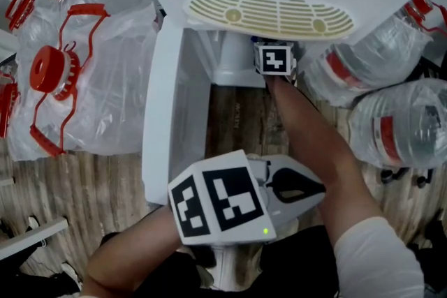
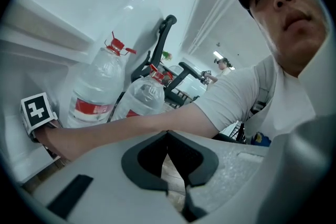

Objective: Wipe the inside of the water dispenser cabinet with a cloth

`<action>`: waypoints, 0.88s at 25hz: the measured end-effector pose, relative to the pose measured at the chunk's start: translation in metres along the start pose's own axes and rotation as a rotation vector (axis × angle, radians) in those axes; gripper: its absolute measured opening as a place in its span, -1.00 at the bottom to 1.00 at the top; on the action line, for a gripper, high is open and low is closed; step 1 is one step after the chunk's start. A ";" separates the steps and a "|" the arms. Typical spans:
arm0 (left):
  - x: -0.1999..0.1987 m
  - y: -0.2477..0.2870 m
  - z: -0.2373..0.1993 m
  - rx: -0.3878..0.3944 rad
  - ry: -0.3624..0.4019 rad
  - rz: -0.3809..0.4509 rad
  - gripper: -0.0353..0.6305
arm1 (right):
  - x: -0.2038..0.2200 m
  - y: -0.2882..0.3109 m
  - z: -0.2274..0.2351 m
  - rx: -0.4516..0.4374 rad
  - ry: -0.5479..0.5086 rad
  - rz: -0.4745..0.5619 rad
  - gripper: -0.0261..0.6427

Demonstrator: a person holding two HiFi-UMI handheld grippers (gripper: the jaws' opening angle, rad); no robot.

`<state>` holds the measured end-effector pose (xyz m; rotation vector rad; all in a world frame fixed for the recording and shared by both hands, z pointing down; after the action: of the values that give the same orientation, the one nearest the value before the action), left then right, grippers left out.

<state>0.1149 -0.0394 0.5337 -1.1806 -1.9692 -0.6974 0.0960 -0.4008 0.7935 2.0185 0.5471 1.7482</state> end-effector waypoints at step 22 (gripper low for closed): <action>0.000 -0.007 0.005 0.034 0.033 0.003 -0.88 | 0.062 -0.029 0.003 -0.014 -0.007 -0.206 -0.67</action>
<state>0.1072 -0.0384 0.5297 -1.1444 -1.9437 -0.6753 0.1062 -0.3431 0.8284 1.8849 0.7111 1.6173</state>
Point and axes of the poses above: the fingertips, and each gripper's own axes: y forward along the fingers, z to its right, x out of its underside, the point moved 2 cm from there along -y, backward along the fingers, and after that the axes turned 14 degrees about x, right-handed, at the moved point
